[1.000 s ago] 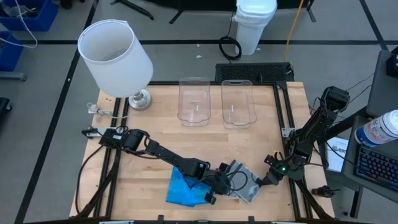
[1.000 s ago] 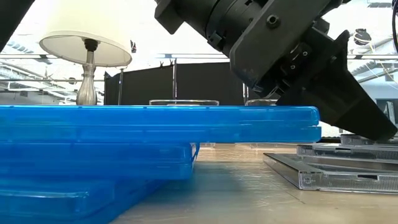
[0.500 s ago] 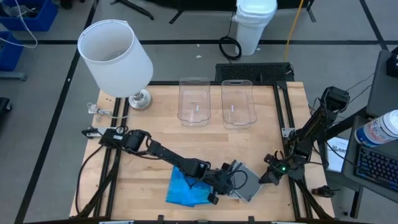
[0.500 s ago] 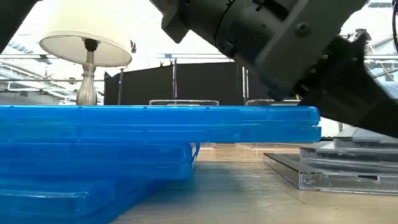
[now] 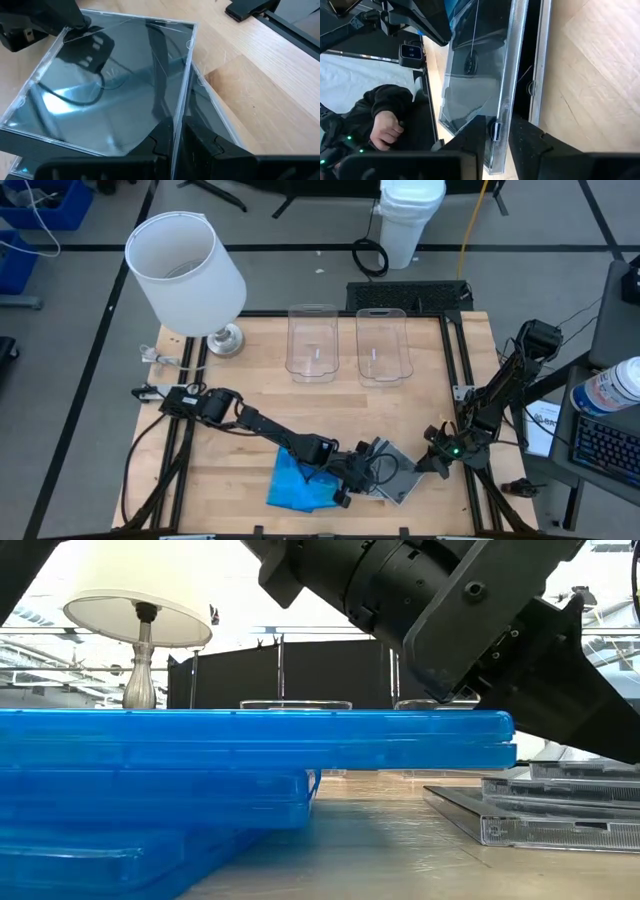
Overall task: Pick & place jewel cases by type
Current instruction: Put the right black CD case into the right transparent bin
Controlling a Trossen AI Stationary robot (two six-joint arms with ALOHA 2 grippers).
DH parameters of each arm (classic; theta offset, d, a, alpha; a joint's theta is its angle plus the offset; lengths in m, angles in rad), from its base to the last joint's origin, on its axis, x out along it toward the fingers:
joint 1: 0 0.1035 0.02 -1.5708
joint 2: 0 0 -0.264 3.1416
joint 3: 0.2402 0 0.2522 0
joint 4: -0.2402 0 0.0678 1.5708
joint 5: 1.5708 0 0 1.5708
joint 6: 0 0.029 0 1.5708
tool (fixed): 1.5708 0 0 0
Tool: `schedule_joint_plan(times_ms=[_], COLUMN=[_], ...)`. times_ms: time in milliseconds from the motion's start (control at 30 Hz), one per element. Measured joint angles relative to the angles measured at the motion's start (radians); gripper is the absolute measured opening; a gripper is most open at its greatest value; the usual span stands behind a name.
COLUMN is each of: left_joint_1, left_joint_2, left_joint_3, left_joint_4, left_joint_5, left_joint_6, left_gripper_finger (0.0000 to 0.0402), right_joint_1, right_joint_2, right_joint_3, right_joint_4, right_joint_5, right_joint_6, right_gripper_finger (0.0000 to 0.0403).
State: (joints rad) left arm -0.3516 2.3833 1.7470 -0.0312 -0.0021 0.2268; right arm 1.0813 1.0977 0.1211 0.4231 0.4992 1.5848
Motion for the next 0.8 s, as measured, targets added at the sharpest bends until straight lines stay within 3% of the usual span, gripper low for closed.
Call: schedule_joint_plan(times_ms=[167,467,633,800], left_joint_1=[-0.001,-0.019,-0.05,-0.073], left_joint_2=[0.002,-0.004,-0.06,-0.125], left_joint_3=[0.0,-0.002,-0.003,-0.002], left_joint_4=[0.012,0.03,-0.011,-0.09], left_joint_5=[-0.003,-0.037,-0.124,-0.137], left_joint_6=[0.018,0.089,0.131,0.129], left_gripper_finger=[0.0046,0.0046,0.0046,0.0046], right_joint_1=[0.0,0.0,0.0,0.0], right_joint_2=[0.0,-0.001,-0.001,-0.001], right_joint_3=[0.0,0.0,0.001,0.001], right_joint_4=[0.007,0.02,0.057,0.127], right_joint_5=[0.0,0.0,0.0,0.0], right_joint_6=[0.0,-0.02,-0.07,-0.153], right_gripper_finger=[0.0039,0.0049,0.0042,0.0039])
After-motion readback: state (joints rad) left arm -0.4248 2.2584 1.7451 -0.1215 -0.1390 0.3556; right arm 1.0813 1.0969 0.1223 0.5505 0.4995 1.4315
